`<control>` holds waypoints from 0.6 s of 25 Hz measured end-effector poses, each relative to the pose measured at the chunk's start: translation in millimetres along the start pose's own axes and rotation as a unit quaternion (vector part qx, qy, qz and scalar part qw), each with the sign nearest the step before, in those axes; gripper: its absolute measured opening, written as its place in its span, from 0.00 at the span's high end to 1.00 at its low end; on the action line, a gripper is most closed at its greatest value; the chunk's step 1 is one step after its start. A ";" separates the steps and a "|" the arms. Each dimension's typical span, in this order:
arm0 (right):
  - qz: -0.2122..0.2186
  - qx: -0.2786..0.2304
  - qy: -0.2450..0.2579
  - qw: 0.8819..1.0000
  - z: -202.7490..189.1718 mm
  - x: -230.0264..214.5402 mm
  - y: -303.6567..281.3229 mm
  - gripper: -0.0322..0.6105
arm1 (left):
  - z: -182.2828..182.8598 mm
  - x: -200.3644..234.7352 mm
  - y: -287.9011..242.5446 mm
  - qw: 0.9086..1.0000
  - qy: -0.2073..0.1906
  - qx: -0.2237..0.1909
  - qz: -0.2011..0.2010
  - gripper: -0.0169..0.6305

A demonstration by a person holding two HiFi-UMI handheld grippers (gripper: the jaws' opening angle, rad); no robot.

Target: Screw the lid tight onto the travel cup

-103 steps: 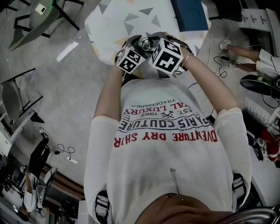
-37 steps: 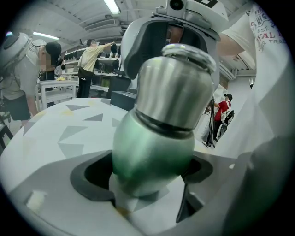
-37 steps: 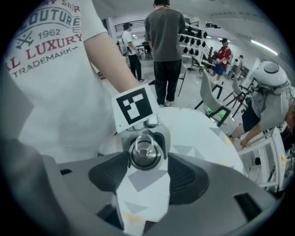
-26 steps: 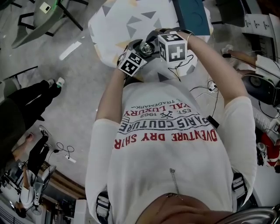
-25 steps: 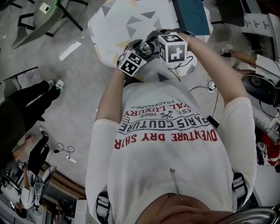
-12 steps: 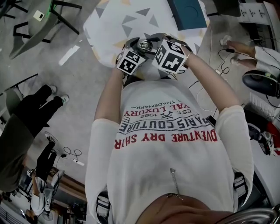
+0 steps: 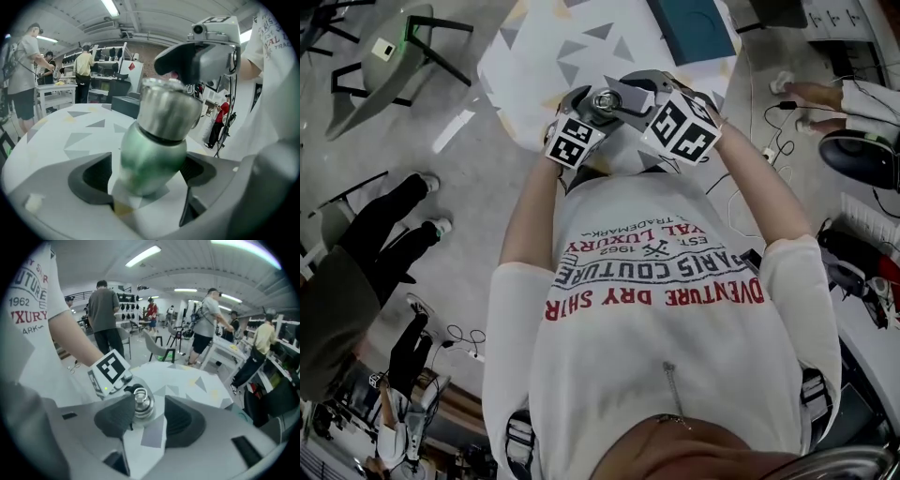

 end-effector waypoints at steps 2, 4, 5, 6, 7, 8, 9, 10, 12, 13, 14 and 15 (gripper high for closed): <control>-0.049 -0.052 -0.035 0.997 5.1 -7.9 10.3 0.77 | 4.1 -0.7 10.9 1.000 -0.010 0.004 0.002 0.30; -0.092 -0.096 -0.077 0.988 7.3 -15.2 16.9 0.86 | 6.4 -1.1 22.4 1.000 -0.019 0.005 0.008 0.30; -0.107 -0.110 -0.098 0.983 7.2 -18.2 18.9 0.86 | 6.9 -0.8 28.3 1.000 -0.018 0.001 0.013 0.30; -0.120 -0.122 -0.116 0.978 7.1 -21.1 20.6 0.88 | 7.8 -0.3 34.3 1.000 -0.014 -0.005 0.019 0.30; -0.132 -0.133 -0.130 0.974 7.3 -23.8 22.4 0.90 | 9.9 -0.3 40.5 1.000 -0.010 -0.013 0.026 0.30; -0.144 -0.144 -0.141 0.969 8.2 -26.2 24.8 0.91 | 13.4 -1.0 47.2 0.999 -0.009 -0.023 0.032 0.30; -0.155 -0.156 -0.150 0.964 9.9 -28.4 27.6 0.92 | 18.2 -2.6 54.6 0.999 -0.011 -0.036 0.039 0.30; -0.163 -0.169 -0.157 0.959 12.1 -30.4 30.8 0.93 | 24.6 -5.0 62.7 0.998 -0.014 -0.050 0.047 0.31; -0.173 -0.190 -0.164 0.952 17.3 -32.9 37.6 0.93 | 41.2 -13.0 80.5 0.995 -0.028 -0.076 0.062 0.31; -0.175 -0.200 -0.161 0.950 20.1 -33.0 41.4 0.93 | 50.9 -18.2 89.5 0.993 -0.036 -0.090 0.067 0.31; -0.178 -0.212 -0.155 0.948 23.5 -32.6 45.6 0.93 | 60.9 -23.0 98.7 0.991 -0.044 -0.105 0.071 0.31; -0.180 -0.226 -0.148 0.946 27.5 -32.5 50.2 0.93 | 71.0 -26.3 108.6 0.988 -0.050 -0.122 0.079 0.33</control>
Point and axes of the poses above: the fingertips, and each gripper's own axes: y backward along the fingers, x to its left, z out of its top, the point moved 7 cm from there along y, backward along the fingers, and after that the axes turned 6 degrees about -z, right-handed, at the moved point
